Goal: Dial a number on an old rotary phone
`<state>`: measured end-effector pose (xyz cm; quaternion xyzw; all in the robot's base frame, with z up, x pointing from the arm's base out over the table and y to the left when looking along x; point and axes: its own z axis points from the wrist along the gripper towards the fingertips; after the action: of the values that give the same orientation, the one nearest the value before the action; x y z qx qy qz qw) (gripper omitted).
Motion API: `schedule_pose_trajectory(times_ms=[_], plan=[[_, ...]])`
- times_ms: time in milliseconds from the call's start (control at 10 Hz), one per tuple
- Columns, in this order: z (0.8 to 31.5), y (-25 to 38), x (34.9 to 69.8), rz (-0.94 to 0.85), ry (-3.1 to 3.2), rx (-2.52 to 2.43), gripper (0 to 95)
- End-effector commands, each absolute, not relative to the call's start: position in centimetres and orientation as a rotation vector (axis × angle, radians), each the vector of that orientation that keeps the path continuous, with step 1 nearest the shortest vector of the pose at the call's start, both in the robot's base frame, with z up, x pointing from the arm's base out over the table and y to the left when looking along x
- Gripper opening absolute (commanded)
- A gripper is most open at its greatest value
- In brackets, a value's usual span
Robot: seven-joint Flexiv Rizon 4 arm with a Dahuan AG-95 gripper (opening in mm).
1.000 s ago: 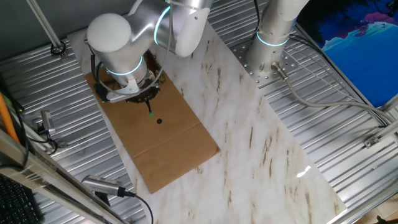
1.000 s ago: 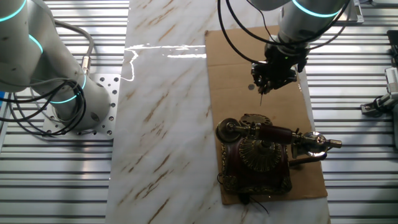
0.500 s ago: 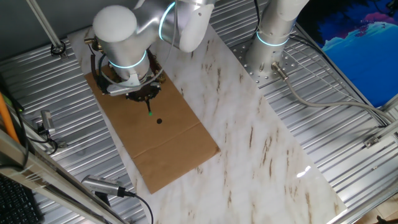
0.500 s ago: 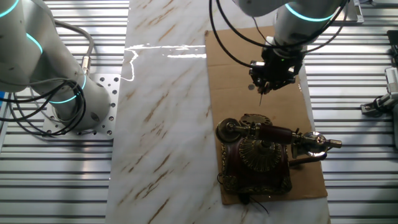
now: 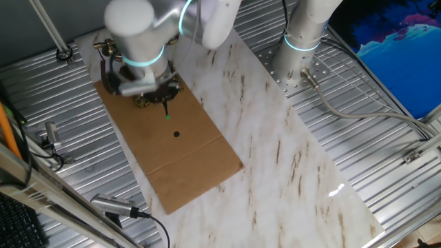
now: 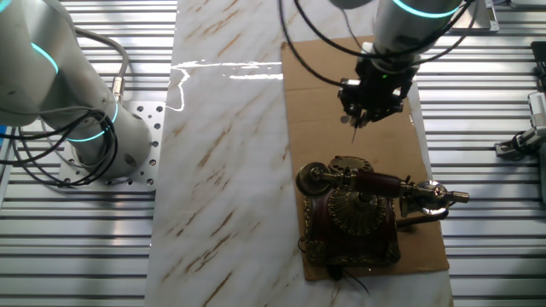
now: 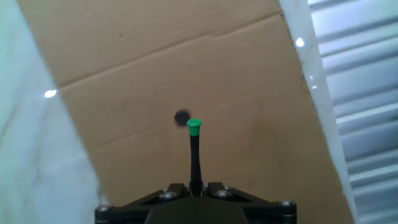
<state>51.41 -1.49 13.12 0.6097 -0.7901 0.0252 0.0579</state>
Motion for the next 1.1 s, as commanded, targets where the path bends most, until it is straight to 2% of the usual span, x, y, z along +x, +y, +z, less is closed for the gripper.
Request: schedule_pose_trajectory(times_ms=[100,400,1100], plan=[[13.9,-2.5,50.9,0.108,-2.444,1.818,0.0],[14.3,-3.3,50.7,0.182,-2.497,1.795,0.0],[13.4,-4.5,52.2,0.199,-2.467,1.872,0.0]])
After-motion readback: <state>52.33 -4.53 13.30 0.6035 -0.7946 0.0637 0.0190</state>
